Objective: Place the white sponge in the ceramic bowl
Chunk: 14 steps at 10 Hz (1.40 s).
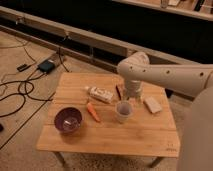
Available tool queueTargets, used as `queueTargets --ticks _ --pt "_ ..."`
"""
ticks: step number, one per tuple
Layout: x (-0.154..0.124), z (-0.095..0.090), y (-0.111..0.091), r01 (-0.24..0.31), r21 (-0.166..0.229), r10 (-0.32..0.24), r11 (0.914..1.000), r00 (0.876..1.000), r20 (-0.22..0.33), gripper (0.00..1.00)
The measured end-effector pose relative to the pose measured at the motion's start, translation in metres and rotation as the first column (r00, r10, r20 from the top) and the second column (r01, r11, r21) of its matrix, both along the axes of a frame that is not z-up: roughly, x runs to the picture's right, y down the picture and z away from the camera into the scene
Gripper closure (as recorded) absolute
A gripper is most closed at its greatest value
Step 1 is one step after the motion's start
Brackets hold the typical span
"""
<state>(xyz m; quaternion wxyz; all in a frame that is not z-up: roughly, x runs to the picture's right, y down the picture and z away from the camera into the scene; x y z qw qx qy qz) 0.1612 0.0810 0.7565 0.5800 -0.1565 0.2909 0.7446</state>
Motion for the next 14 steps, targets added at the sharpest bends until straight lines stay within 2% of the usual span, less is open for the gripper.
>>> queueTargets --ticks 4,6,11,14 --pt "0.054 0.007 0.008 -0.078 0.009 0.079 0.9969 0.994 -0.071 0.35" --pt "0.071 0.014 0.011 -0.084 0.0 0.084 0.9965 0.994 -0.074 0.35" --pt "0.091 0.045 0.013 -0.016 -0.053 0.017 0.9984 1.0 0.007 0.35" --pt "0.106 0.063 0.017 0.012 -0.084 -0.008 0.9964 0.999 0.04 0.35"
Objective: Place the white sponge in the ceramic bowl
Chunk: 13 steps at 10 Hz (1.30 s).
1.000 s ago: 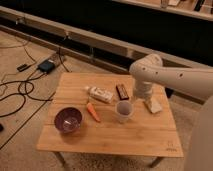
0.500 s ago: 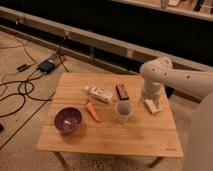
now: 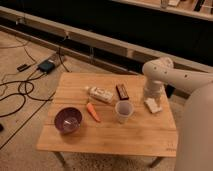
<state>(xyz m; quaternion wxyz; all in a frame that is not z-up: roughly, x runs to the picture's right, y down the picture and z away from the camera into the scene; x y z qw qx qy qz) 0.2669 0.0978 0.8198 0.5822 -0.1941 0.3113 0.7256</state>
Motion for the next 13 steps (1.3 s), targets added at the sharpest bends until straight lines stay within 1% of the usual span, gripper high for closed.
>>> queueTargets --ticks 3,9,13 --pt "0.018 0.02 0.011 0.006 -0.038 -0.007 0.9993 1.0 -0.013 0.35" --pt "0.028 0.048 0.022 0.004 -0.098 -0.008 0.9952 0.999 -0.033 0.35" --pt "0.035 0.063 0.027 0.011 -0.128 -0.017 0.9918 0.999 -0.051 0.35"
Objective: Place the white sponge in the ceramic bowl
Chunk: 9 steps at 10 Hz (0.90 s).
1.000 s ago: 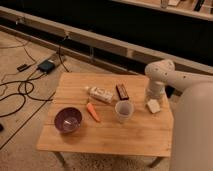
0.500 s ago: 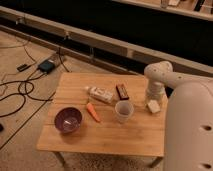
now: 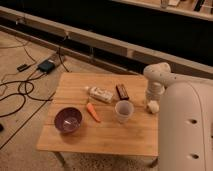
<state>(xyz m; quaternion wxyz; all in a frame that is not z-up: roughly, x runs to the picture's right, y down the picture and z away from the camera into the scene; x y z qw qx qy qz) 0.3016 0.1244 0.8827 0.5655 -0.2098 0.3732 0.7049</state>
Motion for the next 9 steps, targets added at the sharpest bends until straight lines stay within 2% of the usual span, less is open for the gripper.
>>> queueTargets --ticks 5,6,8,9 --pt "0.013 0.012 -0.002 0.008 -0.009 -0.008 0.9999 1.0 -0.023 0.35" --pt "0.014 0.015 -0.002 0.009 -0.011 -0.009 0.9999 1.0 -0.019 0.39" --pt "0.013 0.018 0.0 0.0 -0.02 0.0 0.9998 1.0 -0.006 0.58" --pt "0.014 0.019 0.001 -0.004 -0.028 0.004 0.9996 1.0 -0.002 0.72"
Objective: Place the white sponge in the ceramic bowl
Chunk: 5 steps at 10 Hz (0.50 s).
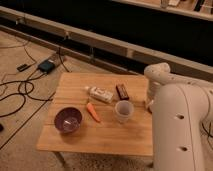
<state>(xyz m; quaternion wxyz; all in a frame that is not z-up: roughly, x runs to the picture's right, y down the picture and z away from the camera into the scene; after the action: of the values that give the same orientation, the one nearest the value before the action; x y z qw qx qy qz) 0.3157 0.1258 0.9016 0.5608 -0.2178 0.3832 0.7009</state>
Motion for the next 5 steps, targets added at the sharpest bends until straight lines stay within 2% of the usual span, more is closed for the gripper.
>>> queueTargets --ticks 3,5 --pt "0.0008 0.0019 0.0039 -0.003 -0.019 0.003 0.9998 1.0 0.008 0.99" --pt "-0.0028 0.0026 0.0032 0.002 -0.024 -0.001 0.9997 1.0 0.019 1.0"
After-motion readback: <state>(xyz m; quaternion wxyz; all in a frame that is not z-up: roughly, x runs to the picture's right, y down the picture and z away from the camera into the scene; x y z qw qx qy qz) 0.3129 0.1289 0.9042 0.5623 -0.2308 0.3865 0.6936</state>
